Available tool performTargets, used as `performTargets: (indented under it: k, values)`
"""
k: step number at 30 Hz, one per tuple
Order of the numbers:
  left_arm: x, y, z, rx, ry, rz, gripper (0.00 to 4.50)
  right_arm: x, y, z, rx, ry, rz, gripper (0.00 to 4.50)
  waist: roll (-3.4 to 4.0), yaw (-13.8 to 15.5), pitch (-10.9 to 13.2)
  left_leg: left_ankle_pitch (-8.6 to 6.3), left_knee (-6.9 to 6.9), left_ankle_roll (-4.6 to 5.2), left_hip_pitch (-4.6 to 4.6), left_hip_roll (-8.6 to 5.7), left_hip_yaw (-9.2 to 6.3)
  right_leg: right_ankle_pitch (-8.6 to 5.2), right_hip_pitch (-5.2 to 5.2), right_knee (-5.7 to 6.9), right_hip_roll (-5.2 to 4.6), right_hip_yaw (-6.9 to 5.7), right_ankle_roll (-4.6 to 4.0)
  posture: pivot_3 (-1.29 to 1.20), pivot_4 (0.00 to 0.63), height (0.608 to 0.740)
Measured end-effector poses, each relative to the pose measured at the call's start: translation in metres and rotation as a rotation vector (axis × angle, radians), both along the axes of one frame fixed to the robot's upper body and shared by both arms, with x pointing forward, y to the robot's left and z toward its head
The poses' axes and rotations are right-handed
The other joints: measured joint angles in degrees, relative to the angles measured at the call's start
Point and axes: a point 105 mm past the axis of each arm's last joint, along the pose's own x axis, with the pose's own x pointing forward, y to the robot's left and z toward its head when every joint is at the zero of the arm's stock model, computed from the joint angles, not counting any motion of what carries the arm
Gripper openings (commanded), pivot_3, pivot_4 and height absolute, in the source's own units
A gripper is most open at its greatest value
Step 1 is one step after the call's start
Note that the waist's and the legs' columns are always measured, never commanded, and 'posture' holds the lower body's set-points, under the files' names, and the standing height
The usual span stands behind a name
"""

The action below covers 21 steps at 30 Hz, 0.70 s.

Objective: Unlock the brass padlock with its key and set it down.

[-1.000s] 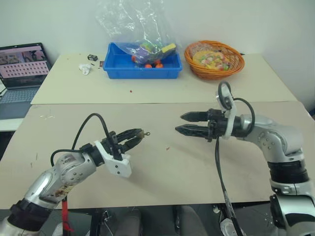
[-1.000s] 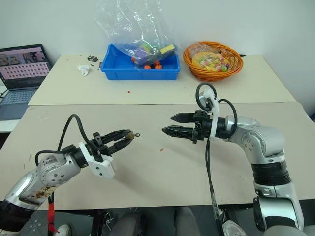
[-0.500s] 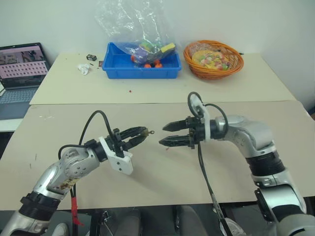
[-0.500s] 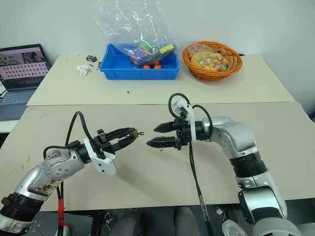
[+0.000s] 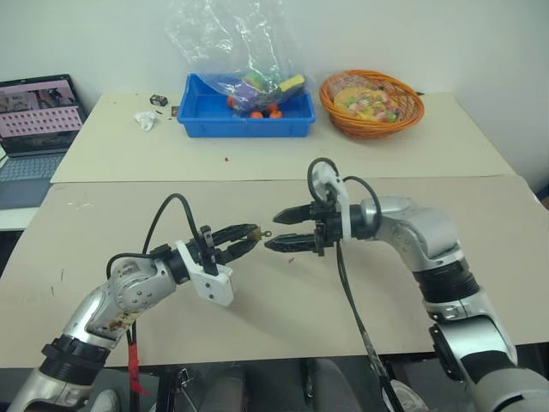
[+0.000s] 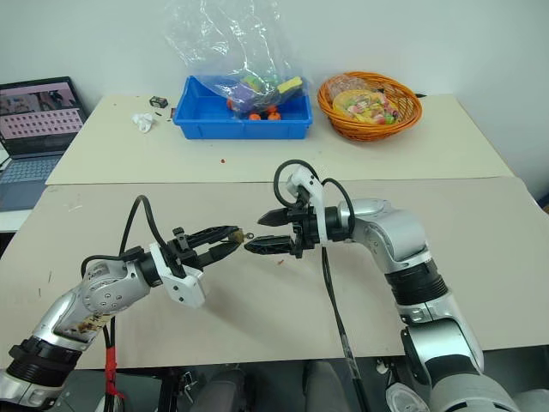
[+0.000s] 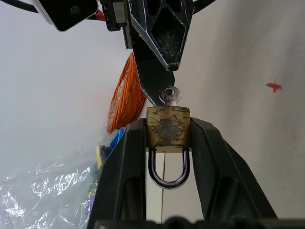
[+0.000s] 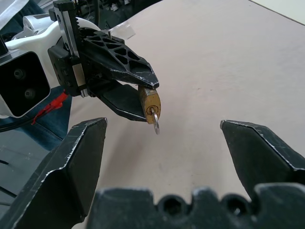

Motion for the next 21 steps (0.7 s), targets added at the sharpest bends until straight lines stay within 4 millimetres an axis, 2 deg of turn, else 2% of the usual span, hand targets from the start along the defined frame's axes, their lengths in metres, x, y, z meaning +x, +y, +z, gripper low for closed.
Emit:
performTargets:
  k: [10,21]
  values:
    - [0.0010,0.0015,0.0024,-0.008,-0.008,0.008,0.80,-0.0009,0.0033,-0.0007,0.005,0.007,0.005,0.06,0.00,0.00,0.00,0.00,0.01,-0.01,0.00,-0.01,0.00,0.01,0.00,0.01,0.00,-0.01,0.00,0.00,0.150,0.735]
    - [0.0021,0.0055,0.0040,-0.012,-0.013,0.025,0.80,-0.0030,0.0101,0.0013,0.026,0.050,-0.013,0.06,0.01,-0.01,-0.01,0.01,0.02,-0.01,0.01,-0.02,0.00,0.01,0.00,0.03,0.00,-0.01,0.00,0.00,0.150,0.735]
